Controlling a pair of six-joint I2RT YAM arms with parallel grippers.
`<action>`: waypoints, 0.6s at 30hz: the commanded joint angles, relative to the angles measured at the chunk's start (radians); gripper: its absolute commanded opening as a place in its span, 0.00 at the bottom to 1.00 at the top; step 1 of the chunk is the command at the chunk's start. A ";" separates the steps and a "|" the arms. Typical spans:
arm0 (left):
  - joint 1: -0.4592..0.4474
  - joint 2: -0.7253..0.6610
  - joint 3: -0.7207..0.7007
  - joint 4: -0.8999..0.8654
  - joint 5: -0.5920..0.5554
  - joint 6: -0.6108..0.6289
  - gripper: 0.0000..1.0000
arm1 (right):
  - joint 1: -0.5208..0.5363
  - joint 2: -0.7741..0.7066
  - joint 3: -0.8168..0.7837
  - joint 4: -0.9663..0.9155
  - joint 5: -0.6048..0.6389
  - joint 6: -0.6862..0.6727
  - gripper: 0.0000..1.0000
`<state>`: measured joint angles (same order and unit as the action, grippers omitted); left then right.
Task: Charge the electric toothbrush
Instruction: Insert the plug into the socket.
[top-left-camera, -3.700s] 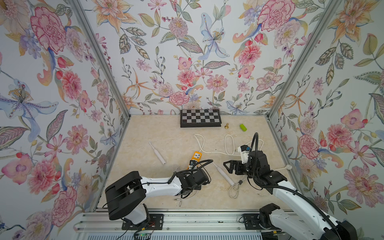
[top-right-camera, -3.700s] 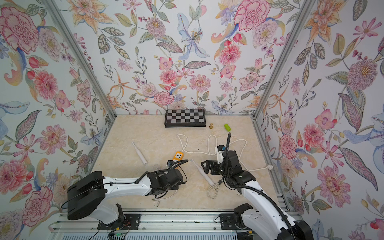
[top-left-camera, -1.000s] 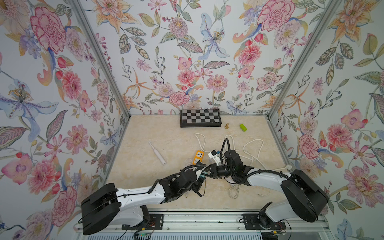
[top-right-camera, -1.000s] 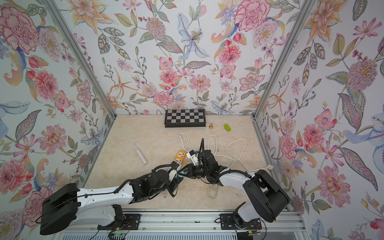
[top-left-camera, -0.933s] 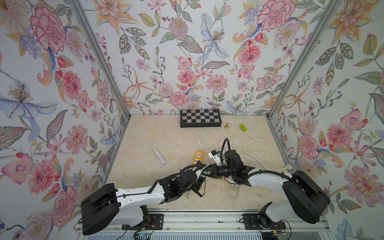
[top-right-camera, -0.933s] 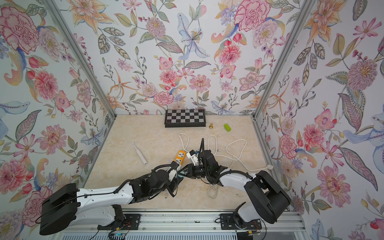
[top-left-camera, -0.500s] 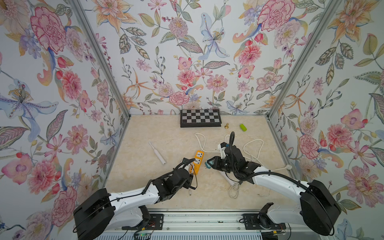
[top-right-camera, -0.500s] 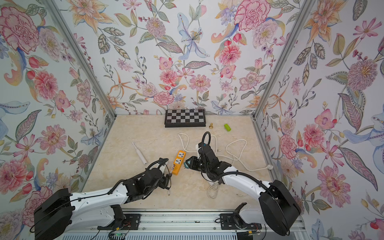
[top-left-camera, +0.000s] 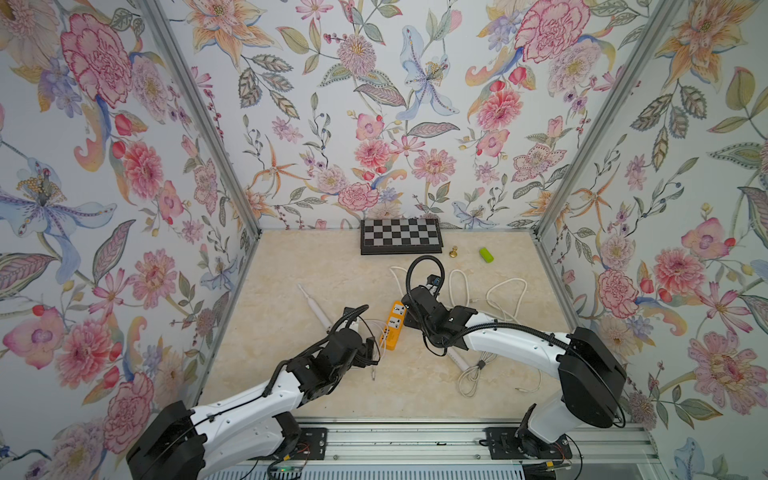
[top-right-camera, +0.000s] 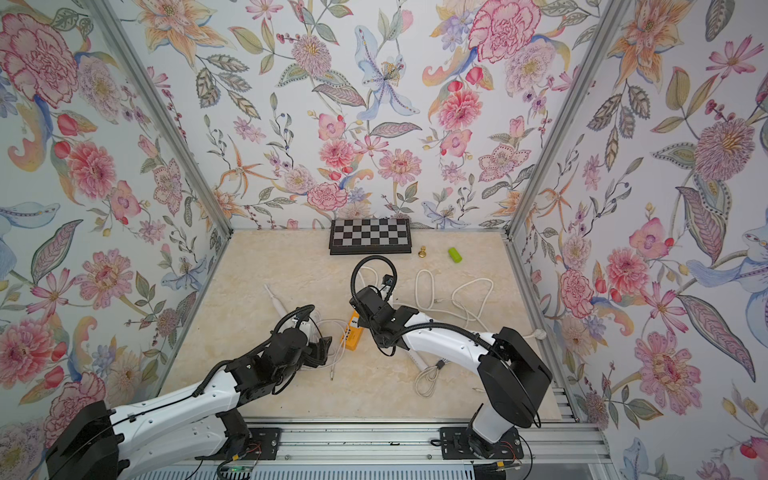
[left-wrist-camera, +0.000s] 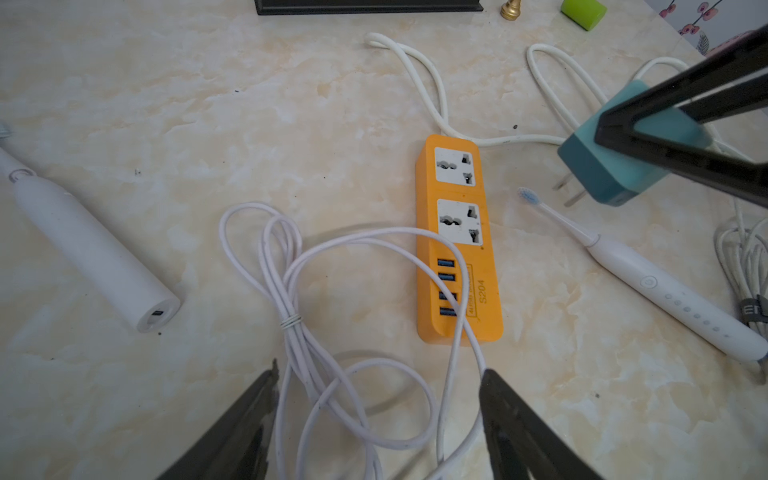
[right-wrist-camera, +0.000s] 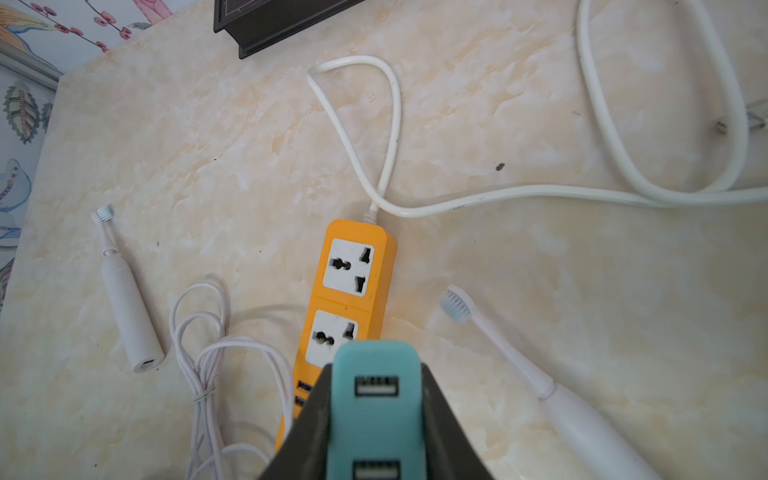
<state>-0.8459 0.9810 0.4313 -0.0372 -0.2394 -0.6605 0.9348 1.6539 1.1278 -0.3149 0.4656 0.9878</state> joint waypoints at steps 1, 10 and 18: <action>0.008 -0.059 -0.001 -0.058 -0.006 -0.030 0.82 | 0.016 0.077 0.096 -0.130 0.160 0.110 0.18; 0.010 -0.147 -0.006 -0.087 -0.080 -0.065 0.90 | 0.051 0.298 0.341 -0.309 0.285 0.212 0.15; 0.010 -0.179 -0.001 -0.138 -0.117 -0.059 0.98 | 0.047 0.397 0.433 -0.377 0.312 0.255 0.15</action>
<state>-0.8440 0.8242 0.4313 -0.1287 -0.3065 -0.7006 0.9871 2.0331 1.5314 -0.6102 0.7250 1.1873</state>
